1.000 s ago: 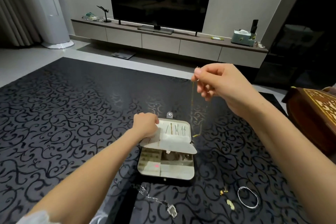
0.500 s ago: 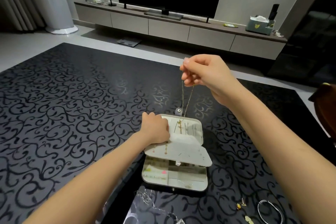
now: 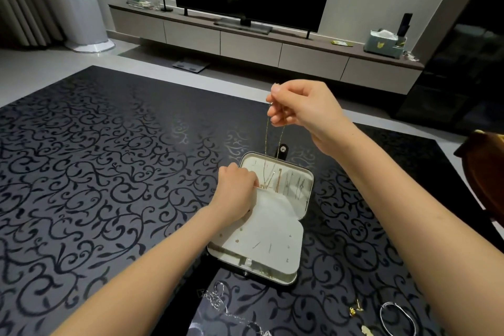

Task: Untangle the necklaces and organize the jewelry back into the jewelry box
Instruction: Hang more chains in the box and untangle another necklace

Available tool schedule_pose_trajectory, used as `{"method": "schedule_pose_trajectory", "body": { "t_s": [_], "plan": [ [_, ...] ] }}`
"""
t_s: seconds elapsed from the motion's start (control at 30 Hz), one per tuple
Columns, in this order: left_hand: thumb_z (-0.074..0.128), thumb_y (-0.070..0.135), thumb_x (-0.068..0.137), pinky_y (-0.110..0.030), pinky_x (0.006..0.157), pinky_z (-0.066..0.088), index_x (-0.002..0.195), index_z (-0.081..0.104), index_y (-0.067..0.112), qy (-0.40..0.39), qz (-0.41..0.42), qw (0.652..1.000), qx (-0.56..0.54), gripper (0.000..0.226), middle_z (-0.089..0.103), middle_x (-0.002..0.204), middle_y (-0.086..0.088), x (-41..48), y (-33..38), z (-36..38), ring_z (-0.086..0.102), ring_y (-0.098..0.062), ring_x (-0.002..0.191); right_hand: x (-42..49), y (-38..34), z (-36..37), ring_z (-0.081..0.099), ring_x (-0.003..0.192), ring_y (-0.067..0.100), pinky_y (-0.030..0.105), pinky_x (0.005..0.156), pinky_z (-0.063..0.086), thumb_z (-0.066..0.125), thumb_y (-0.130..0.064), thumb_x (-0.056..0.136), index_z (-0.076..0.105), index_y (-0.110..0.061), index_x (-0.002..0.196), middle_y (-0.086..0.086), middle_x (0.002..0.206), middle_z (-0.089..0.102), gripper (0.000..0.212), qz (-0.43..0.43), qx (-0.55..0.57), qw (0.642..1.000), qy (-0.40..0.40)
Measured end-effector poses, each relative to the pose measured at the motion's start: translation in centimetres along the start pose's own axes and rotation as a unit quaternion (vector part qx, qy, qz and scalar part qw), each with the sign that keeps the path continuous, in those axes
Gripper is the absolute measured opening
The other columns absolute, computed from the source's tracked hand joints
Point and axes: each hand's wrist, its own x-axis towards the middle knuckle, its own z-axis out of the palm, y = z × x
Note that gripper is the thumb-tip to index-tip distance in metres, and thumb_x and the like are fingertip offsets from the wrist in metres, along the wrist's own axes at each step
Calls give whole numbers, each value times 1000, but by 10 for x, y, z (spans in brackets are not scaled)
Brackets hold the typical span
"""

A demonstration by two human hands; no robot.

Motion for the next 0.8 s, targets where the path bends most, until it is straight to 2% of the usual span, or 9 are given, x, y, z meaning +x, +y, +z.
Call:
{"method": "schedule_pose_trajectory", "body": {
  "t_s": [0.13,0.23,0.33,0.47,0.6,0.8],
  "plan": [
    [46,7,89,-33,80,34,96,65,13,63,20,991,-117,21,59,93,-2,-12,-6,17,42,-22,92,0,4,-1,59,62,13,23,64,54,51,-21,96,67,-6,83,6,69,64,25,1,-5,1000,-2],
    [49,7,84,-33,77,40,88,63,10,73,13,985,-153,15,56,85,-1,-8,-4,18,39,-19,87,6,1,-5,60,64,14,25,66,55,51,-21,96,67,-6,84,6,71,64,25,-5,-5,1000,6],
    [50,7,80,-28,77,38,85,61,9,79,-1,979,-188,12,50,80,2,-10,0,16,36,-17,87,11,1,-5,60,65,15,27,68,55,51,-21,96,66,-6,84,7,71,64,25,-11,-9,1000,5],
    [52,6,76,-22,78,35,86,63,6,91,-10,972,-216,14,49,81,3,-13,0,17,36,-17,89,16,6,1,59,61,14,24,64,54,51,-20,96,66,-4,83,7,70,64,25,-4,-11,1000,4],
    [49,9,71,-25,74,38,80,61,5,97,-12,970,-221,16,51,79,-2,-12,-4,16,37,-18,87,17,26,13,60,60,13,22,64,55,53,-17,95,66,4,85,10,70,64,27,38,-36,998,-19],
    [50,10,66,-30,67,41,72,59,8,127,-9,969,-210,11,49,71,-1,-15,-5,21,38,-20,79,8,57,19,65,68,19,21,65,55,54,-17,93,67,4,81,13,75,68,28,81,-86,992,-49]
  ]
}}
